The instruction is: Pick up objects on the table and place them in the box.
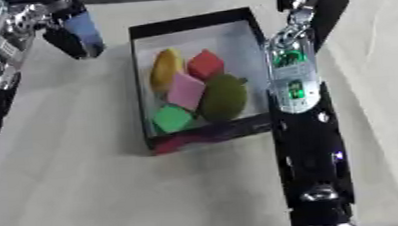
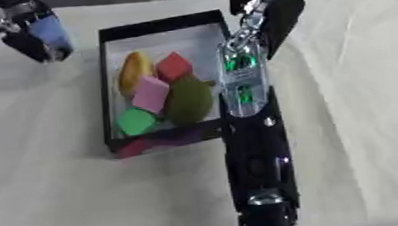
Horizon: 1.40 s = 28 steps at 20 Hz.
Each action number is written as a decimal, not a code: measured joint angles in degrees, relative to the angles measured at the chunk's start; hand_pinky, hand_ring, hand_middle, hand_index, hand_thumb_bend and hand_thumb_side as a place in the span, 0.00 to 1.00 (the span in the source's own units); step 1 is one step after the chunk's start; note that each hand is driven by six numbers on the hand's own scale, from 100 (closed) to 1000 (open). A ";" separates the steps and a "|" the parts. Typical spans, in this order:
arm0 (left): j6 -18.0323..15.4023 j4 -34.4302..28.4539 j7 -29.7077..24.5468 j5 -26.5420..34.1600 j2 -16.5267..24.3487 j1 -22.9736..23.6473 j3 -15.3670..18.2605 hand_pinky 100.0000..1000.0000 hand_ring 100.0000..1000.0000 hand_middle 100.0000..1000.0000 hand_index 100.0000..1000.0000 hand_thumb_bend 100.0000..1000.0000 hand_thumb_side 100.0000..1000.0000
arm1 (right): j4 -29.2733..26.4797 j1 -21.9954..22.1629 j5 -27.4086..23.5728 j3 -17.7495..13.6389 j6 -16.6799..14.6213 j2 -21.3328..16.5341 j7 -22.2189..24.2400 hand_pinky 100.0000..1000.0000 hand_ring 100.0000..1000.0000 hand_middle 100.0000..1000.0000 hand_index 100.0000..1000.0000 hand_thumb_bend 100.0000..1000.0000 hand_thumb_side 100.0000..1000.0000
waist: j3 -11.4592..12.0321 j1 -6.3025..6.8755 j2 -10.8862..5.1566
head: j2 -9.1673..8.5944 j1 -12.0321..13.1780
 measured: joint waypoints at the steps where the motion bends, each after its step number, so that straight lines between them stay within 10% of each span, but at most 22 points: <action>1: -0.52 -1.94 0.50 -0.05 0.22 -0.82 0.15 0.69 0.61 0.48 0.64 0.00 0.09 | -0.22 0.01 0.21 0.03 -0.09 0.00 0.09 0.81 0.70 0.71 0.80 0.00 0.68 | -0.01 0.00 -0.10 | 0.03 -0.14; 14: -4.89 -12.07 -2.43 4.45 -6.46 -6.90 -4.61 0.69 0.62 0.50 0.63 0.00 0.12 | -3.10 0.77 3.94 2.53 -1.62 3.16 2.49 0.82 0.70 0.71 0.80 0.00 0.66 | -4.07 0.90 -0.13 | -0.04 1.64; 26: -8.98 -2.50 -4.58 -2.87 -14.06 -5.39 -10.86 0.71 0.63 0.51 0.64 0.00 0.13 | -4.06 0.77 4.71 3.19 -2.01 4.15 3.37 0.82 0.70 0.71 0.80 0.00 0.66 | -4.68 1.07 -0.11 | -1.03 2.97; 28: -9.57 -0.39 -4.35 -4.03 -14.56 -4.91 -10.96 0.72 0.67 0.57 0.69 0.15 0.23 | -4.06 0.77 4.71 3.19 -2.01 4.15 3.38 0.82 0.70 0.71 0.80 0.00 0.66 | -4.68 1.07 -0.09 | -1.06 2.97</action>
